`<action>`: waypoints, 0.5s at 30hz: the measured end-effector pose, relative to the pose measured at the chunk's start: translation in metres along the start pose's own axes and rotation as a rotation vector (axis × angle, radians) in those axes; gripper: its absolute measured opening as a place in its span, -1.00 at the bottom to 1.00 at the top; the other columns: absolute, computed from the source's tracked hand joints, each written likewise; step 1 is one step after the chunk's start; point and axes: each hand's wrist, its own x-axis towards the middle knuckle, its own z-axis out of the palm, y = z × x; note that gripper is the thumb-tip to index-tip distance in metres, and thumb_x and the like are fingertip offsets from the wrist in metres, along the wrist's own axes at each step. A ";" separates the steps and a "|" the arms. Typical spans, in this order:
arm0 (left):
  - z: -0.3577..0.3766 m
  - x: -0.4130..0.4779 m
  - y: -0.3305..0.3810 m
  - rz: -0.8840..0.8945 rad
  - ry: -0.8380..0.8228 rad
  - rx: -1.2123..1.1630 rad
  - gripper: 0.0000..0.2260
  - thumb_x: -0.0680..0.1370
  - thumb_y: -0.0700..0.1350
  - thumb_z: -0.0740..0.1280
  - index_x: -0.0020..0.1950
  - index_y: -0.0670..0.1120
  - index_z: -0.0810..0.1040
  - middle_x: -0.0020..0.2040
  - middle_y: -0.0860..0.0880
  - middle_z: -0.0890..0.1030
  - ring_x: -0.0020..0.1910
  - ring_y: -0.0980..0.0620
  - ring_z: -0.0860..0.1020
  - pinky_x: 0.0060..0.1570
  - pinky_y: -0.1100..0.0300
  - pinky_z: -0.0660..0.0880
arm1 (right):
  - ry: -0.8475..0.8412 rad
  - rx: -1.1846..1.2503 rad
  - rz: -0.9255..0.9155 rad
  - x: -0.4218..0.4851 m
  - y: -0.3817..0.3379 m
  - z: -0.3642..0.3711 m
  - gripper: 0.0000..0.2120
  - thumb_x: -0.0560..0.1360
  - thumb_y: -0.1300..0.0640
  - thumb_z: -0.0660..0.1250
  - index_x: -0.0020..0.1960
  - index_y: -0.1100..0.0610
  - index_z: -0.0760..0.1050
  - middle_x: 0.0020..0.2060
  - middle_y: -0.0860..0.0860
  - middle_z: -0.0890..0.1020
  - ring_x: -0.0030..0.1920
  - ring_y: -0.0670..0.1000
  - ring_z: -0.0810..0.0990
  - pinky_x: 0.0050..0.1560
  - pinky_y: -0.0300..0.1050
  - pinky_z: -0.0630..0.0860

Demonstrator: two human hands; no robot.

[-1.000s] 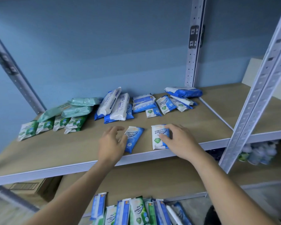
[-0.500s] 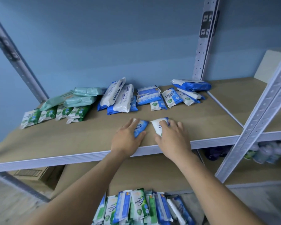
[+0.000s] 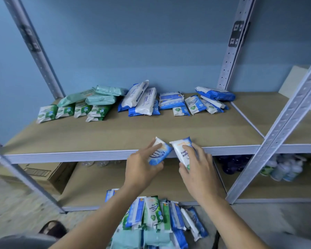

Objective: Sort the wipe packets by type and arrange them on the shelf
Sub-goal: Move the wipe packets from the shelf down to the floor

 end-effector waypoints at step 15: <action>0.055 -0.098 -0.081 -0.329 -0.179 0.033 -0.53 0.45 -0.13 0.53 0.36 0.07 0.59 0.46 0.19 0.40 0.18 0.16 0.59 -0.09 0.61 0.33 | -0.393 0.050 0.236 -0.093 0.057 0.091 -0.48 0.46 0.17 0.38 0.40 0.03 0.40 0.26 0.03 0.55 0.16 0.18 0.46 0.12 -0.01 0.41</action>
